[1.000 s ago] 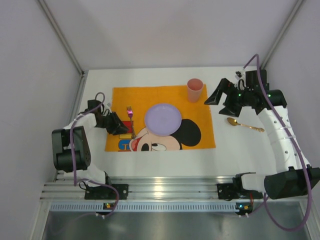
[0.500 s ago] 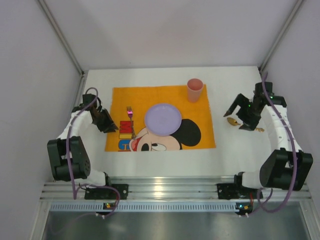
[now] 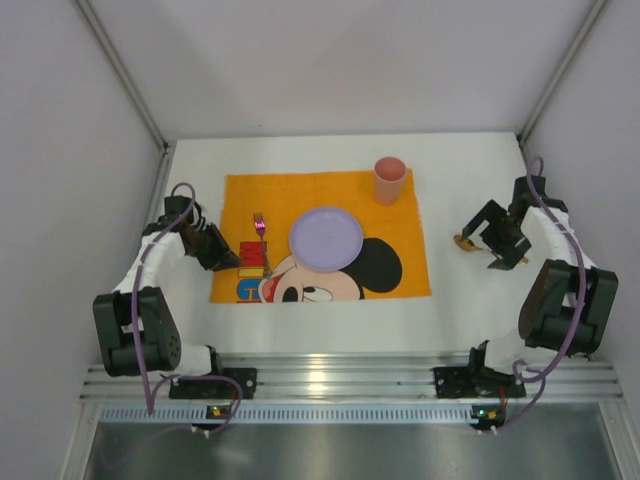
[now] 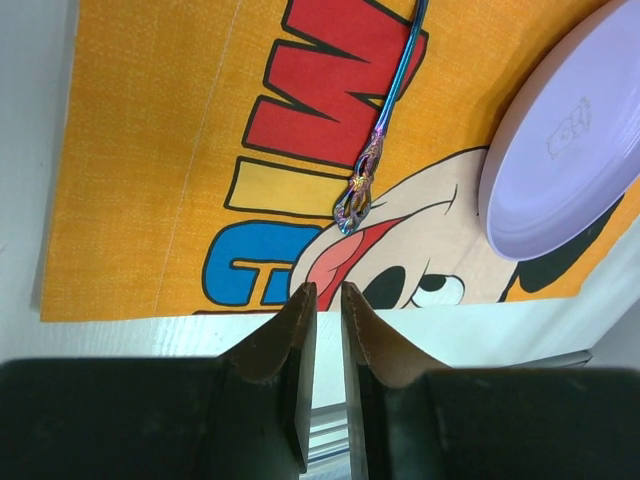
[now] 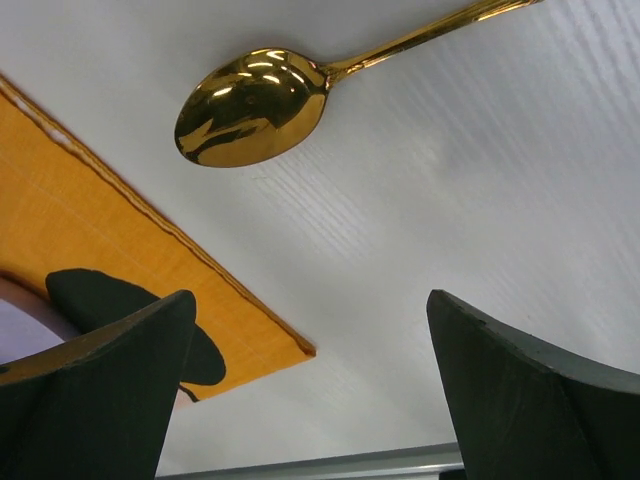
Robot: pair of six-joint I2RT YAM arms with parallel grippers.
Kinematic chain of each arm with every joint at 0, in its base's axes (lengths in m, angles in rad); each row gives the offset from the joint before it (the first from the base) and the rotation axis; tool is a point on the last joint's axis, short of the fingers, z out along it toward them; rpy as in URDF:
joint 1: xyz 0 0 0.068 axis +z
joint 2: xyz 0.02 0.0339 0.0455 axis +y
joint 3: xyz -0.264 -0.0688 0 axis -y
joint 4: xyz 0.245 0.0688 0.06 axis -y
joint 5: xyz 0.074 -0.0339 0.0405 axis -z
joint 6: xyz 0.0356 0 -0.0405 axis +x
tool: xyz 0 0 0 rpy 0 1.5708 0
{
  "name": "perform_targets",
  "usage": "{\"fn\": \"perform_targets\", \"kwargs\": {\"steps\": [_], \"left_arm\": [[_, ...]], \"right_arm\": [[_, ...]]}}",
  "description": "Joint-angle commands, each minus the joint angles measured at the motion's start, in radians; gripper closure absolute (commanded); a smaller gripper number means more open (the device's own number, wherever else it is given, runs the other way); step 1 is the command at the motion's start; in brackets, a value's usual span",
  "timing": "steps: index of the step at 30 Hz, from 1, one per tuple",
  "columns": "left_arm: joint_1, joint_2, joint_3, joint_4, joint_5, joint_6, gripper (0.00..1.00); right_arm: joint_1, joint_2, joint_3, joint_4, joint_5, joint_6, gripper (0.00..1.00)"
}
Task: Set the dinner table for one person
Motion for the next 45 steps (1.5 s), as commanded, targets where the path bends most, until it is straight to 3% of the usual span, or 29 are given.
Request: {"fn": "perform_targets", "kwargs": {"steps": [1,7,12,19,29,40,45], "left_arm": [[0.001,0.008,0.009,0.054,0.034,-0.008,0.79],[-0.011,0.008,0.029,0.044,0.028,-0.005,0.80],[-0.038,0.017,0.035,0.031,0.024,0.001,0.82],[-0.083,0.037,0.052,0.012,-0.004,0.015,0.82],[-0.098,0.086,0.058,0.040,0.004,0.006,0.83],[-0.101,0.101,0.071,0.049,0.019,-0.002,0.84],[-0.114,0.080,0.072,0.029,0.016,-0.002,0.84]], "right_arm": [[0.010,0.008,-0.071,0.175,-0.089,0.098,0.00],[0.023,0.135,-0.063,0.318,-0.114,0.168,0.00],[0.054,0.259,0.047,0.375,-0.094,0.191,0.00],[0.057,0.468,0.251,0.374,-0.089,0.220,0.00],[0.057,0.549,0.629,0.255,-0.138,0.072,0.00],[0.056,0.345,0.472,0.096,0.115,-0.154,0.02],[0.053,0.390,0.428,0.090,0.144,-0.207,0.26]]}}
